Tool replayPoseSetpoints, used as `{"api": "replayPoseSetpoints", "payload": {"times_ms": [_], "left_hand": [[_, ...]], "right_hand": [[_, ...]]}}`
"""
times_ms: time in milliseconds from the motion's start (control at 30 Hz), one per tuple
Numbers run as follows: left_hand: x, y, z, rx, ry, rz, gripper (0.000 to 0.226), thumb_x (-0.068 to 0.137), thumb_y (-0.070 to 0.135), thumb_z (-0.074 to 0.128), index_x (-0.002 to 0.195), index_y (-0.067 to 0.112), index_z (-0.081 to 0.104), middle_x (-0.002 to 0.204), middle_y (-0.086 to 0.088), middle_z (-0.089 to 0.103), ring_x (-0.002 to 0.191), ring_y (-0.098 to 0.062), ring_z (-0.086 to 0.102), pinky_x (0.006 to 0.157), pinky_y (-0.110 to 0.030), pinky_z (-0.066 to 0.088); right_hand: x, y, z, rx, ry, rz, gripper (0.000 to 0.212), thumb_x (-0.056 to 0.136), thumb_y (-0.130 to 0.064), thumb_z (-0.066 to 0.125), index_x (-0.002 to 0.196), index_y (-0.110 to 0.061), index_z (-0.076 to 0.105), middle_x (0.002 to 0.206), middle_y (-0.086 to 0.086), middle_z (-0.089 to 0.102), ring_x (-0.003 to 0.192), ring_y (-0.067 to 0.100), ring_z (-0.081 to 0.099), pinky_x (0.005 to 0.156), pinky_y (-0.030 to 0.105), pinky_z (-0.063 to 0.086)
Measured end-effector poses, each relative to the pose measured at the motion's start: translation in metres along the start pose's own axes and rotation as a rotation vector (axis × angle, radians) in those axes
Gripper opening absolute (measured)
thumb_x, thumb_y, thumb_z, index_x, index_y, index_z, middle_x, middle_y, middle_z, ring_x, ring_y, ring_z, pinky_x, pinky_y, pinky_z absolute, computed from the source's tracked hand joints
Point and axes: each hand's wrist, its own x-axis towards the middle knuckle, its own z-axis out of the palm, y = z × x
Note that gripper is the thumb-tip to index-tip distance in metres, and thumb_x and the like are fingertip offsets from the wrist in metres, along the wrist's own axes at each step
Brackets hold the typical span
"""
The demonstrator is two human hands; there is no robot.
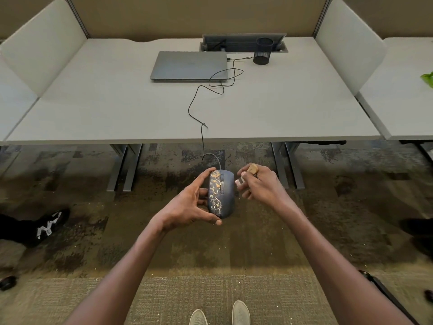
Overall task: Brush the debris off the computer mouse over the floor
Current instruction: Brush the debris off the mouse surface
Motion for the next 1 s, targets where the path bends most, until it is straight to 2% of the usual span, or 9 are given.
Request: {"api": "replayPoseSetpoints", "payload": {"times_ms": [167, 267, 433, 500, 633, 700, 833, 1000], "left_hand": [[0.004, 0.003, -0.001, 0.023, -0.035, -0.007, 0.133, 0.059, 0.0, 0.095, 0.156, 0.046, 0.016, 0.132, -0.008, 0.065, 0.117, -0.023, 0.069, 0.099, -0.052, 0.056], [0.007, 0.003, 0.0, 0.024, -0.04, -0.011, 0.132, 0.06, -0.003, 0.094, 0.156, 0.045, 0.017, 0.131, -0.009, 0.065, 0.116, -0.024, 0.069, 0.098, -0.053, 0.056], [0.01, 0.002, -0.001, 0.011, -0.049, -0.002, 0.132, 0.059, 0.0, 0.095, 0.156, 0.046, 0.018, 0.131, -0.009, 0.066, 0.116, -0.026, 0.07, 0.097, -0.054, 0.056], [0.011, 0.002, -0.002, 0.011, -0.061, -0.001, 0.133, 0.057, 0.005, 0.096, 0.155, 0.049, 0.018, 0.131, -0.008, 0.066, 0.116, -0.025, 0.07, 0.097, -0.053, 0.057], [0.012, 0.002, -0.002, 0.033, -0.082, 0.004, 0.133, 0.055, 0.011, 0.098, 0.153, 0.053, 0.018, 0.132, -0.006, 0.066, 0.117, -0.024, 0.069, 0.097, -0.051, 0.057], [0.012, 0.002, -0.003, 0.032, -0.089, 0.01, 0.133, 0.056, 0.009, 0.098, 0.153, 0.054, 0.018, 0.133, -0.007, 0.065, 0.117, -0.025, 0.069, 0.097, -0.051, 0.057], [0.01, 0.005, -0.004, -0.002, -0.091, 0.011, 0.133, 0.056, 0.012, 0.098, 0.155, 0.051, 0.018, 0.138, -0.009, 0.062, 0.121, -0.026, 0.067, 0.1, -0.052, 0.055], [0.007, 0.0, -0.002, -0.117, -0.018, 0.027, 0.133, 0.051, 0.017, 0.1, 0.157, 0.041, 0.023, 0.129, -0.014, 0.064, 0.118, -0.029, 0.068, 0.101, -0.052, 0.054]], "right_hand": [[0.004, -0.007, 0.003, 0.093, -0.123, 0.04, 0.021, 0.106, -0.022, 0.049, 0.097, -0.025, 0.067, 0.088, 0.005, 0.074, 0.074, 0.014, 0.075, 0.062, 0.024, 0.059], [0.004, -0.009, 0.005, 0.187, -0.139, 0.067, 0.023, 0.107, -0.019, 0.046, 0.102, -0.019, 0.068, 0.101, 0.009, 0.074, 0.093, 0.025, 0.073, 0.076, 0.036, 0.063], [0.001, -0.007, 0.006, 0.285, -0.13, 0.104, 0.023, 0.106, -0.02, 0.049, 0.11, -0.008, 0.069, 0.11, 0.014, 0.073, 0.104, 0.03, 0.07, 0.092, 0.044, 0.059], [0.0, -0.006, 0.005, 0.341, -0.113, 0.114, 0.021, 0.102, -0.019, 0.057, 0.109, -0.005, 0.071, 0.109, 0.014, 0.074, 0.103, 0.028, 0.071, 0.091, 0.041, 0.06], [-0.001, -0.004, 0.005, 0.442, -0.092, 0.121, 0.01, 0.095, -0.013, 0.068, 0.094, -0.006, 0.074, 0.088, 0.008, 0.078, 0.079, 0.018, 0.074, 0.07, 0.029, 0.06], [-0.001, -0.005, 0.006, 0.502, -0.097, 0.134, 0.008, 0.094, -0.009, 0.069, 0.088, -0.006, 0.075, 0.08, 0.006, 0.078, 0.071, 0.015, 0.074, 0.064, 0.028, 0.06], [0.0, -0.004, 0.002, 0.585, -0.097, 0.167, 0.006, 0.091, -0.007, 0.071, 0.091, -0.002, 0.074, 0.082, 0.01, 0.077, 0.072, 0.018, 0.074, 0.064, 0.03, 0.061], [0.0, -0.006, 0.0, 0.692, -0.051, 0.216, 0.011, 0.092, -0.005, 0.069, 0.098, 0.003, 0.071, 0.084, 0.01, 0.077, 0.075, 0.019, 0.074, 0.065, 0.03, 0.062]]}}
